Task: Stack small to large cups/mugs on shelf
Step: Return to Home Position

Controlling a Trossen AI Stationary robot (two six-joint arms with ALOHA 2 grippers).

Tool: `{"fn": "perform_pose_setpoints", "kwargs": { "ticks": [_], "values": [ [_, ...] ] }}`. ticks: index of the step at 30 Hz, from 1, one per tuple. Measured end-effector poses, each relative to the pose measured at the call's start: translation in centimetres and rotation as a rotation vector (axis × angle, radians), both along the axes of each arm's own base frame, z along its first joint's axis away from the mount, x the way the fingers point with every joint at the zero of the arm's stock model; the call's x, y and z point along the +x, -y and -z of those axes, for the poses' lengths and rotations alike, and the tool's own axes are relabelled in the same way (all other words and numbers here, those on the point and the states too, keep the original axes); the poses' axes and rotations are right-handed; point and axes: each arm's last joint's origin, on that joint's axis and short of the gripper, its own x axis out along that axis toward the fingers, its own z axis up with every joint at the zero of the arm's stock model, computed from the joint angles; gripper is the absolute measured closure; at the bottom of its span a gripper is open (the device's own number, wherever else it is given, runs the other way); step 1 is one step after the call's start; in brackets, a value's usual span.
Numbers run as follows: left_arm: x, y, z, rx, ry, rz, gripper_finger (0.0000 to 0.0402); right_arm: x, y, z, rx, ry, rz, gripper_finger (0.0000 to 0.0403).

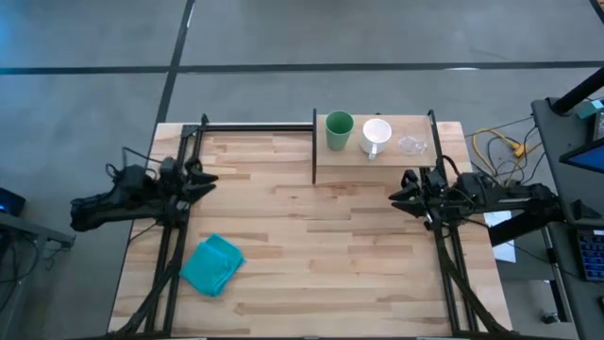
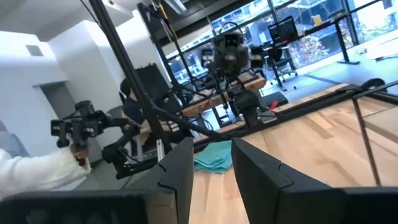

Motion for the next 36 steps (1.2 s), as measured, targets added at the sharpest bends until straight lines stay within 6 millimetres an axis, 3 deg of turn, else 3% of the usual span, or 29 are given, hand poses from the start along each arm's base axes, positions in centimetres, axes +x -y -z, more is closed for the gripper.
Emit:
{"fn": "perform_pose_setpoints", "kwargs": {
  "ticks": [12,20,31,36],
  "values": [
    [1.5,-0.2,4.0,-0.051,0.004,0.012,0.0281,0.6,-0.1,3.0,0.065,0.079,-0.005,0.0298],
    [2.4,-0.3,7.1,-0.153,-0.021,0.029,0.0281,0.6,0.0,2.9,0.093,0.087,0.011,0.0298],
    [2.5,-0.3,7.3,-0.153,-0.016,0.030,0.0281,0.7,0.0,3.3,0.115,0.037,0.009,0.0298],
    [2.6,-0.3,7.8,-0.160,-0.066,0.026,0.0281,0.9,0.0,4.3,0.133,-0.072,0.012,0.0298]
  ]
}}
